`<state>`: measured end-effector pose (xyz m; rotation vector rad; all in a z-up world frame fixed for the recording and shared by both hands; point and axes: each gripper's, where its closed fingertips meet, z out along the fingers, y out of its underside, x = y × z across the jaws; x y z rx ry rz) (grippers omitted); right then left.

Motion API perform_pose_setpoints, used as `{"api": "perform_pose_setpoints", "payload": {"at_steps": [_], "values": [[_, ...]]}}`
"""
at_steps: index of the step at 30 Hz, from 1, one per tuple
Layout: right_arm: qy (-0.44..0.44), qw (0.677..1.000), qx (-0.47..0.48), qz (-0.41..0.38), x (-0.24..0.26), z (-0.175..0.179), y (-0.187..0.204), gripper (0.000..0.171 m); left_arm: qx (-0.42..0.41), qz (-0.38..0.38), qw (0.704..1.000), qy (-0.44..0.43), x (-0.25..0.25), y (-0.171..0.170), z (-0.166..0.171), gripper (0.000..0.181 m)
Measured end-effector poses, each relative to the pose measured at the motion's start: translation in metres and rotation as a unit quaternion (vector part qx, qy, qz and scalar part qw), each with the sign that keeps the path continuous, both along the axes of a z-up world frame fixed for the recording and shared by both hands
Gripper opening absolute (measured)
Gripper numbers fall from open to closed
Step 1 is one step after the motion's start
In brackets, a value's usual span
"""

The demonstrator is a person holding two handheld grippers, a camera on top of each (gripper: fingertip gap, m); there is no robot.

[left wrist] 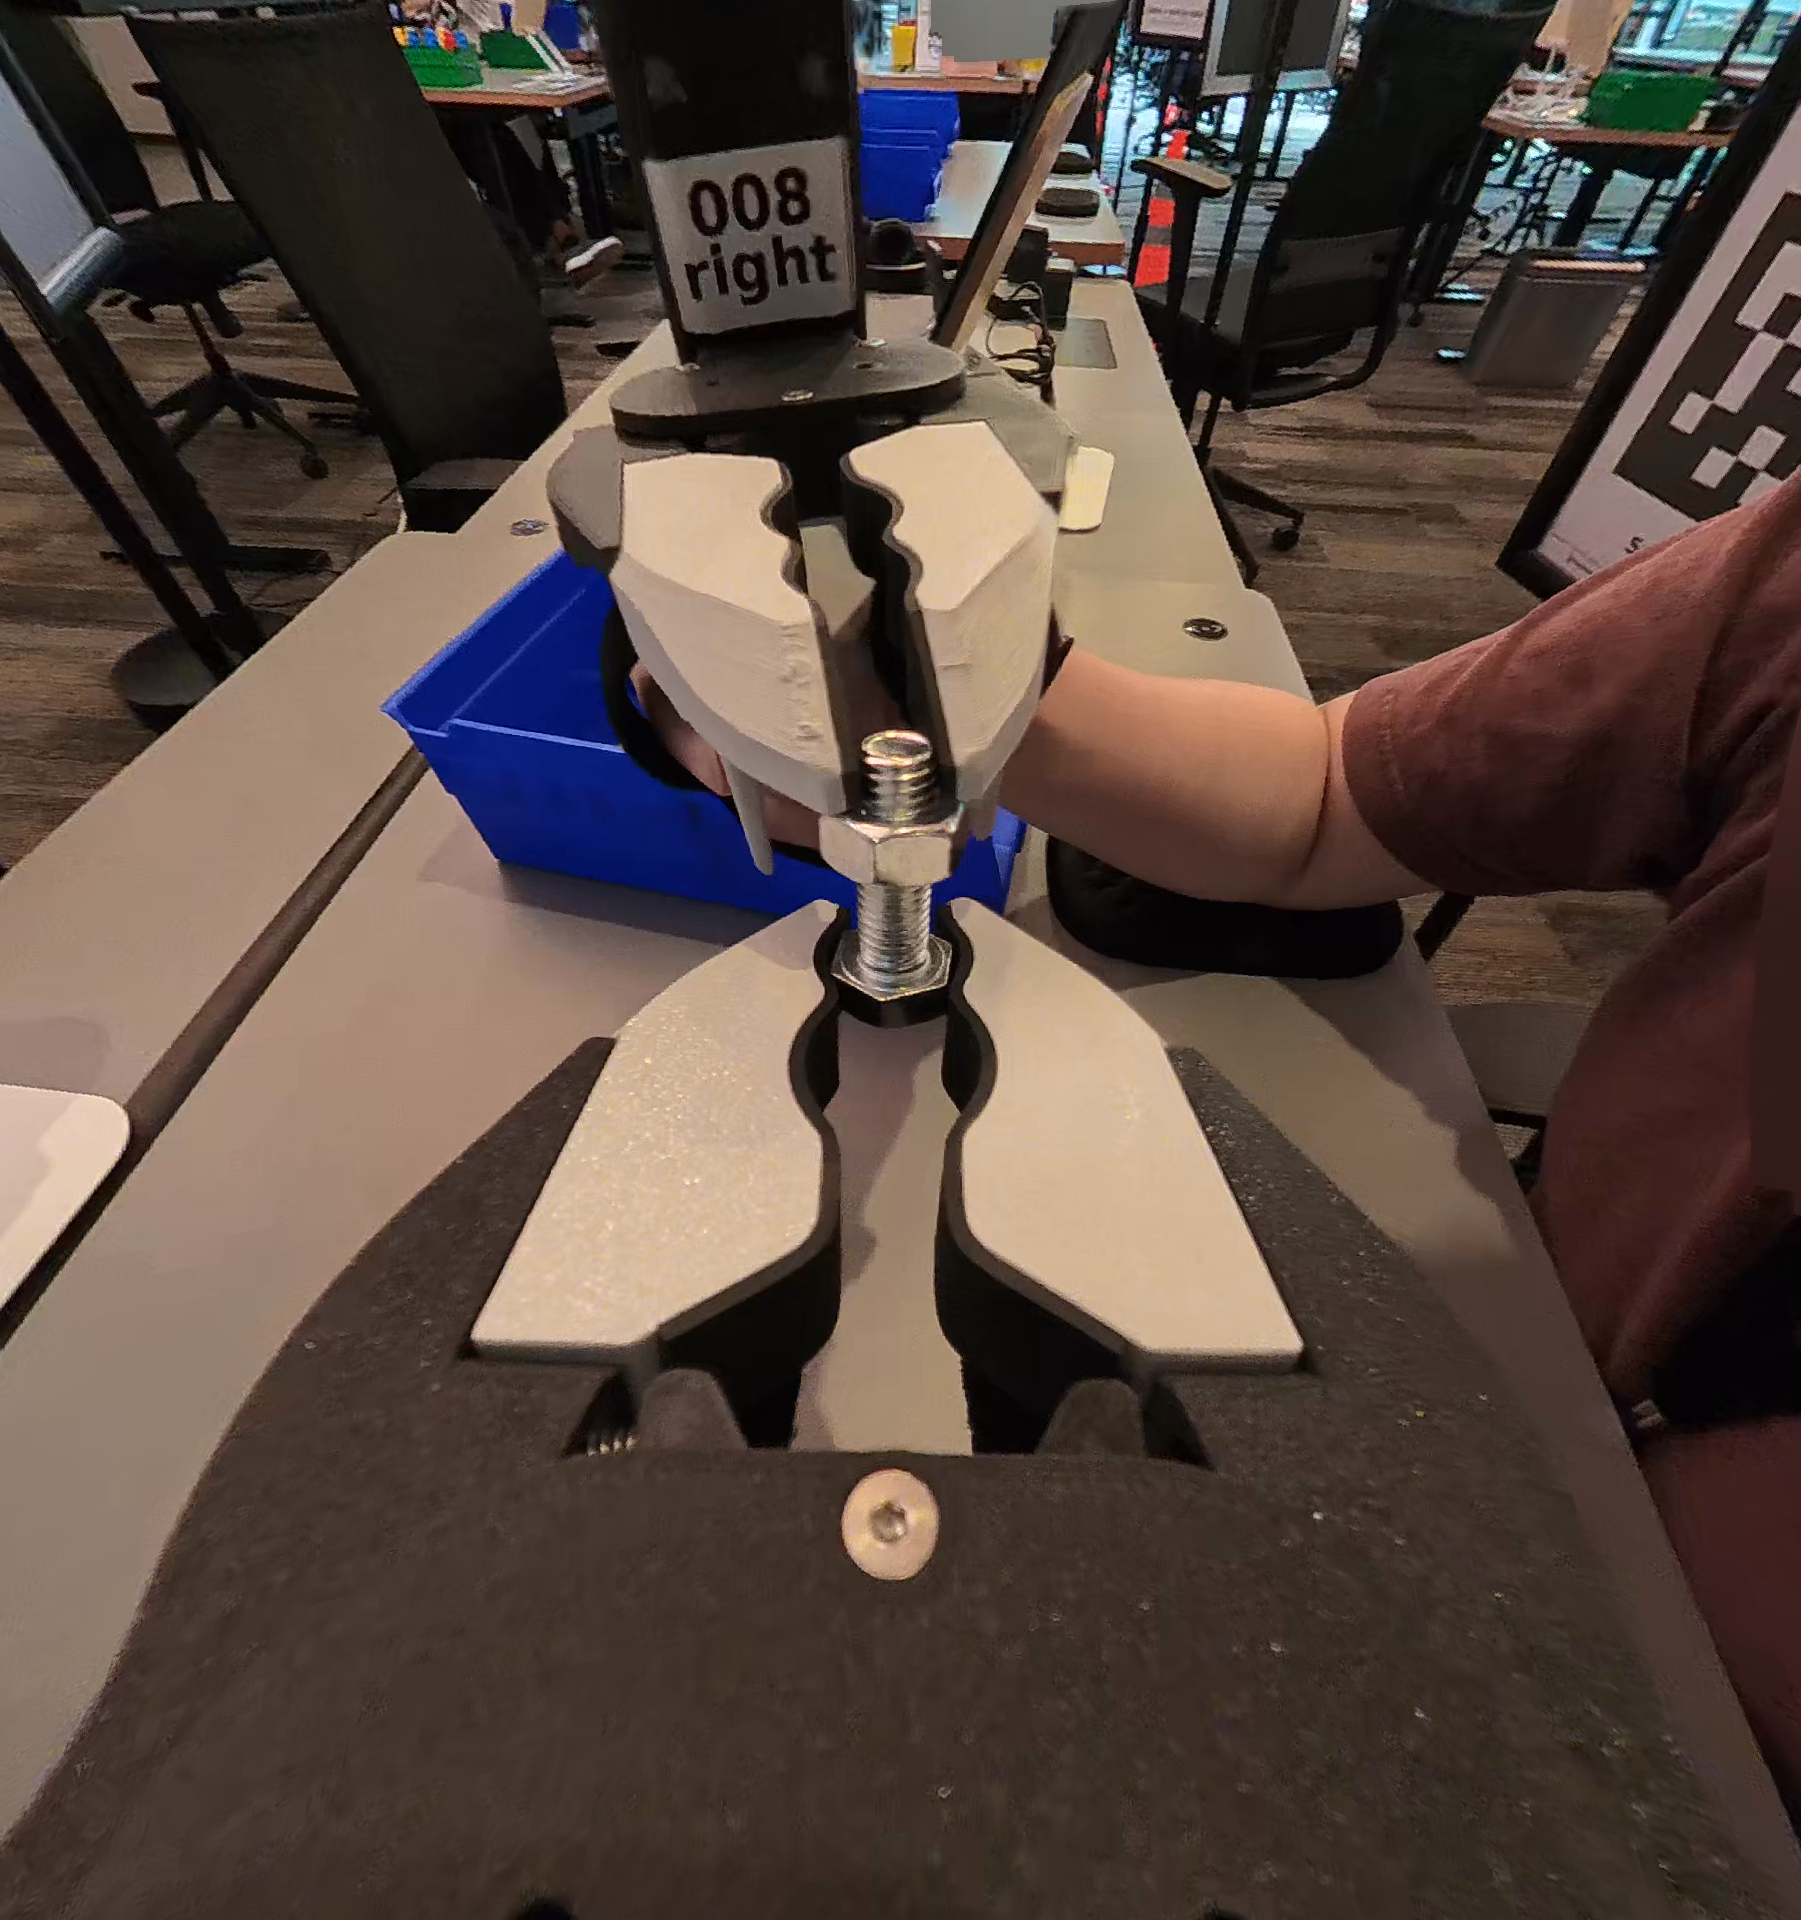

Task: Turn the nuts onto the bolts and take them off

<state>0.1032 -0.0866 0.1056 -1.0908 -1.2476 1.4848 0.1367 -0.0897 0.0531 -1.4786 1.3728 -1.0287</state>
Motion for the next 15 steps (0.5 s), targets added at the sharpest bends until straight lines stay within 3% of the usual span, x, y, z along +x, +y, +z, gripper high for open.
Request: {"api": "perform_pose_setpoints", "payload": {"at_steps": [2, 5, 15], "values": [[0.016, 0.999, 0.000, -0.031, 0.002, 0.006, 0.008, 0.035, -0.004, 0.016, 1.000, -0.008, -0.001, 0.005, 0.003, 0.014], [0.011, 0.996, 0.022, -0.090, 0.005, 0.008, 0.020, 0.042, -0.014, 0.054, 0.998, -0.019, -0.004, 0.016, 0.006, 0.014], [0.009, 0.999, -0.004, -0.053, 0.001, 0.003, 0.015, 0.036, -0.045, 0.012, 0.997, -0.061, 0.002, 0.002, 0.016, 0.014]]}}
